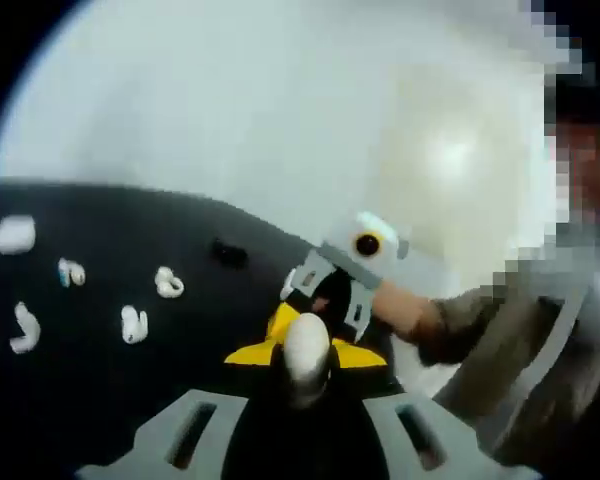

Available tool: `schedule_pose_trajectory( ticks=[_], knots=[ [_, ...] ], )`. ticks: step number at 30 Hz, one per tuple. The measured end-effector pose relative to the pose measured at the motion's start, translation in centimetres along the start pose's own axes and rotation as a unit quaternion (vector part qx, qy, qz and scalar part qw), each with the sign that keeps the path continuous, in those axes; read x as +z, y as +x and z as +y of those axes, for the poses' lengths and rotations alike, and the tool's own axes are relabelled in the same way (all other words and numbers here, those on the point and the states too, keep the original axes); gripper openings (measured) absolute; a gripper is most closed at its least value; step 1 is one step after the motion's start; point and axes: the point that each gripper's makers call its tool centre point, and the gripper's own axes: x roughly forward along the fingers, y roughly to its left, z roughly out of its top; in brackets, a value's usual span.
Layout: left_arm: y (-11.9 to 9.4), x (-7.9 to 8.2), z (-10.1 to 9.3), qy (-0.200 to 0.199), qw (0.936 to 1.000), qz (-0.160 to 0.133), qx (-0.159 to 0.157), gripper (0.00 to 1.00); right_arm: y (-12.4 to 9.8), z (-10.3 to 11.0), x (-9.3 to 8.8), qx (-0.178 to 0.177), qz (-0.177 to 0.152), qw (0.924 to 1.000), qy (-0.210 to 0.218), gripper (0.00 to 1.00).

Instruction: Pick up three earphones and place each one into its charging case using tactile feedback, ensure that each earphone is properly inserted and securely positioned inside the case.

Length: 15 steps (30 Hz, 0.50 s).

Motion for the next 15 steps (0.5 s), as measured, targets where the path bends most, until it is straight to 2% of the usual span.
schedule_pose_trajectory(
  ticks=[1,4,6,7,8,9,10,15],
  knots=[
    [0.1,0.0,0.2,0.011,0.9999,-0.001,0.003,0.16,0.0,-0.1,0.0,0.000,0.000,1.0000,0.000,0.21],
    [0.1,0.2,0.2,0.004,1.0000,-0.006,0.006,0.17,0.1,-0.3,-0.1,-0.006,0.000,1.0000,0.000,0.21],
    [0.1,0.8,0.6,-0.006,0.9995,-0.027,0.015,0.18,0.0,-0.6,-0.2,-0.016,0.002,0.9999,-0.005,0.20],
    [0.0,1.5,1.2,-0.001,0.9985,-0.047,0.027,0.19,0.0,-0.6,-0.2,-0.015,0.001,0.9999,-0.003,0.20],
    [-0.6,3.1,2.2,0.030,0.9931,-0.097,0.058,0.19,0.0,-0.6,-0.1,-0.014,-0.001,0.9999,-0.005,0.20],
    [-1.1,3.2,3.0,0.064,0.9893,-0.101,0.083,0.21,0.0,-0.5,-0.1,-0.015,-0.003,0.9998,-0.011,0.20],
    [-1.1,3.1,3.0,0.070,0.9883,-0.104,0.087,0.24,0.0,-0.6,-0.1,-0.012,-0.005,0.9999,-0.001,0.20],
    [-1.1,3.3,2.7,0.103,0.9837,-0.112,0.096,0.22,-0.1,-0.8,-0.2,-0.006,-0.004,0.9997,0.025,0.20]
  ],
)
